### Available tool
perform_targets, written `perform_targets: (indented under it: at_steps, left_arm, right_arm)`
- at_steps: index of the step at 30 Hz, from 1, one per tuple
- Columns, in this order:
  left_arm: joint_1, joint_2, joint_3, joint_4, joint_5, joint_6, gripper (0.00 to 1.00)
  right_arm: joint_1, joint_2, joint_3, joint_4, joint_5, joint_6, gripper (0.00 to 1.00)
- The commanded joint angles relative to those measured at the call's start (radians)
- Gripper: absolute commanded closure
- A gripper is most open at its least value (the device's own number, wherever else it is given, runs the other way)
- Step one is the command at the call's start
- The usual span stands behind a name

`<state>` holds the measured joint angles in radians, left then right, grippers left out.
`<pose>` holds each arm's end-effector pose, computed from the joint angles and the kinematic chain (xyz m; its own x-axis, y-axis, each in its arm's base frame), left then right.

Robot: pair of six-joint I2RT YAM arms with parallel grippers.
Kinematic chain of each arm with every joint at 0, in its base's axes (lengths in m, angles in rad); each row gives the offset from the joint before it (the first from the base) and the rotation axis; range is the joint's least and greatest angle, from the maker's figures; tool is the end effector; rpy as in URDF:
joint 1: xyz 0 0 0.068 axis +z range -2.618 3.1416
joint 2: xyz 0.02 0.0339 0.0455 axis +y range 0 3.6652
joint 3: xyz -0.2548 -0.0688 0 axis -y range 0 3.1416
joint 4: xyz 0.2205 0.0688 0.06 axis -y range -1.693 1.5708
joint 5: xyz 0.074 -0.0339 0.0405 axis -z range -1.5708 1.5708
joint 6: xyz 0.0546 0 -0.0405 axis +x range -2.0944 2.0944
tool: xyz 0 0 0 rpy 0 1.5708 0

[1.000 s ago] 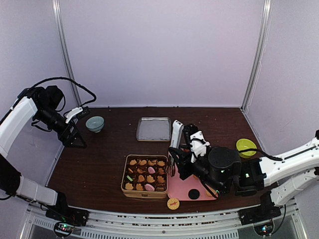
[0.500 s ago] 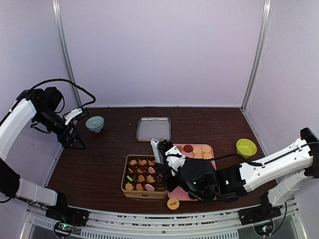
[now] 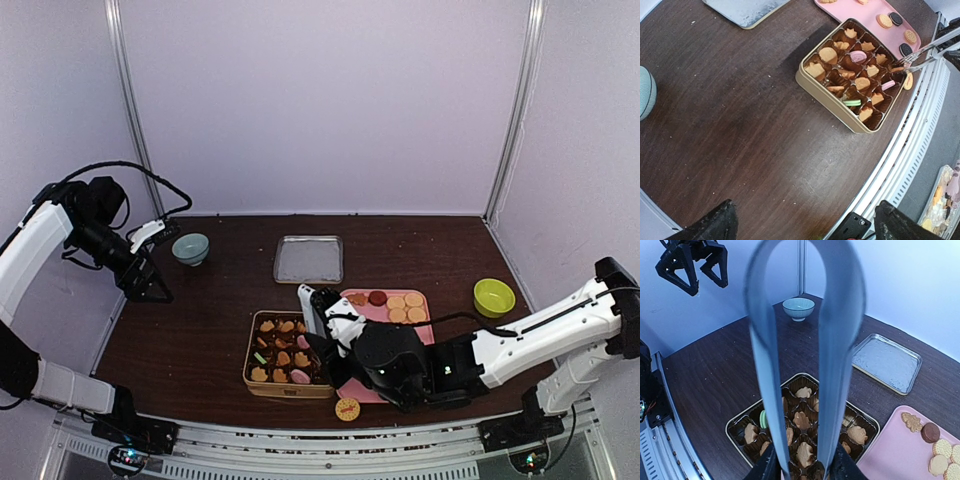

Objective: Pack the cookies
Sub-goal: Place the fake cookies in the empty pocket of the box, then place the packed packing box at the corner of the board.

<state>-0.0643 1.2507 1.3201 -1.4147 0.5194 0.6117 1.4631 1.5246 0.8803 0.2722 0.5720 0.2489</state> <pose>0.1807 -0.0388 0.3122 -0.7007 0.5447 -0.4609 0.6949 0.6674 -0.2677 0.0651 0.3272 0.2400 -0.2305 -0.2046 -0.9513 -0.7480 0.6625 0.0387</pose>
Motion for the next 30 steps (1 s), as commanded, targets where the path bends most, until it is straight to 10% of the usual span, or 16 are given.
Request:
perform_targets:
  at_steps: [1,18,30]
  left_arm:
    - [0.009,-0.017,-0.001,0.016,-0.001,0.014,0.02]
    - [0.008,-0.013,-0.001,0.028,0.000,0.008,0.02]
    - [0.009,-0.009,-0.058,0.111,-0.005,-0.004,0.02]
  right_arm:
    - [0.001,-0.014,0.021,0.036,0.015,0.011,0.66]
    - [-0.023,-0.186,-0.060,-0.009,0.083,0.057,0.69]
    - [-0.277,-0.356,-0.014,-0.766,-0.120,0.422,0.72]
